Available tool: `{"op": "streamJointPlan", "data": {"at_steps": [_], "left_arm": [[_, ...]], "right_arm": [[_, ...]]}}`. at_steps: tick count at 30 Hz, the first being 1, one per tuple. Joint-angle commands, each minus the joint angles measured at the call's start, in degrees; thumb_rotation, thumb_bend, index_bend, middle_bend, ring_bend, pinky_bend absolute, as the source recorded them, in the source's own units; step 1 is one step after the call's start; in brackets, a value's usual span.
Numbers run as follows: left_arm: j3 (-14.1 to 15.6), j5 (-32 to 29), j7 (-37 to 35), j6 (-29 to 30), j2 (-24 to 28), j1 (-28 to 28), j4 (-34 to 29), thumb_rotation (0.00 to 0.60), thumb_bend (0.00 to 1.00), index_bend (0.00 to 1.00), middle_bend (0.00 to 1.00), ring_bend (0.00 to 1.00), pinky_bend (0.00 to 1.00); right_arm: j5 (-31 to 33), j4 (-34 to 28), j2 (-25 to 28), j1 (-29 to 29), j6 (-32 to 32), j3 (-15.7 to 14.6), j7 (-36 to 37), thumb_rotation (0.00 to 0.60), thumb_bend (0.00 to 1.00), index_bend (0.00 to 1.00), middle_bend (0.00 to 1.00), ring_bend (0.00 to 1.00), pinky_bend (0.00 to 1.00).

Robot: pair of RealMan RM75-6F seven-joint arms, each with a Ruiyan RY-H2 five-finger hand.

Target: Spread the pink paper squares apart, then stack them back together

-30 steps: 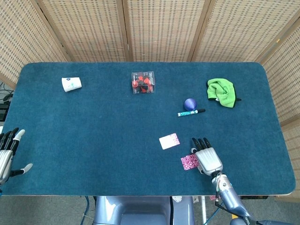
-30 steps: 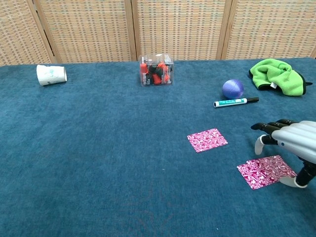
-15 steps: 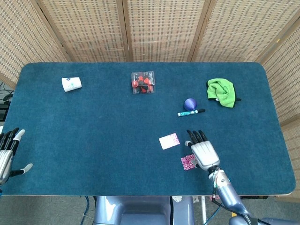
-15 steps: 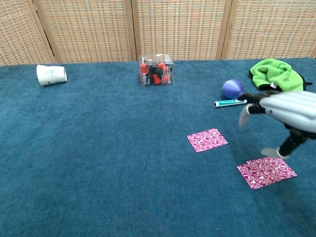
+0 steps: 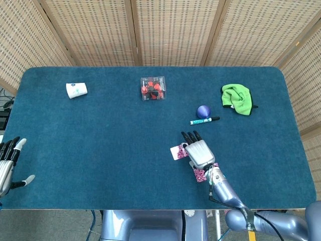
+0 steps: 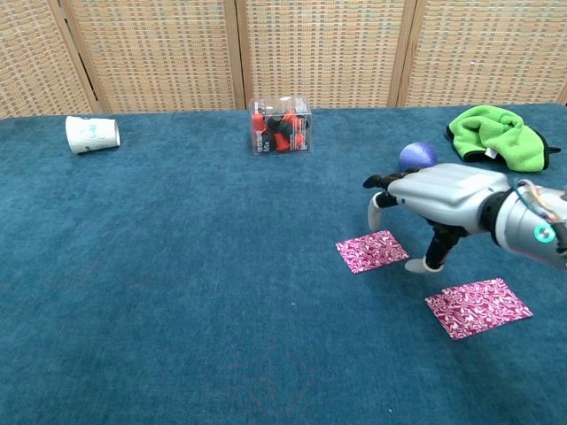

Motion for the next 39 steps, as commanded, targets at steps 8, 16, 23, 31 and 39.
{"op": "streamJointPlan", "data": {"at_steps": [8,16,23,31,39], "left_arm": [[0.0,-0.4,0.0,-0.4,0.2,-0.1,-0.2,0.600,0.00,0.00,0.00,0.00,0.00],[-0.1,-0.6,-0.1,-0.6,0.3,-0.1,-0.3,0.600,0.00,0.00,0.00,0.00,0.00],[-0.1,-0.6,-0.1,-0.5,0.3,-0.1,-0.3,0.600,0.00,0.00,0.00,0.00,0.00],[0.0,-0.5,-0.1,-0.4,0.2,-0.1,-0.3,0.600,0.00,0.00,0.00,0.00,0.00],[0.0,-0.5,-0.3,-0.5,0.3,-0.1,-0.3,0.600,0.00,0.00,0.00,0.00,0.00]], "right_arm": [[5.4,7.1,-3.9,5.7,-3.9,0.5,0.7,0.600,0.31,0.28,0.00,0.00,0.00],[7.6,8.6,-4.6,7.7,-3.5,-0.2,-0.2,0.600,0.31,0.28,0.00,0.00,0.00],[9.4,8.0,-4.2,9.4,-3.5,-1.7,-1.8,0.600,0.29,0.28,0.00,0.00,0.00],[9.3,10.2,-5.4,10.1,-2.8,-2.7,-1.3,0.600,0.26,0.27,0.00,0.00,0.00],[9.1,11.5,-6.0,10.6,-2.6,-3.0,-0.6,0.600,0.26,0.27,0.00,0.00,0.00]]}}
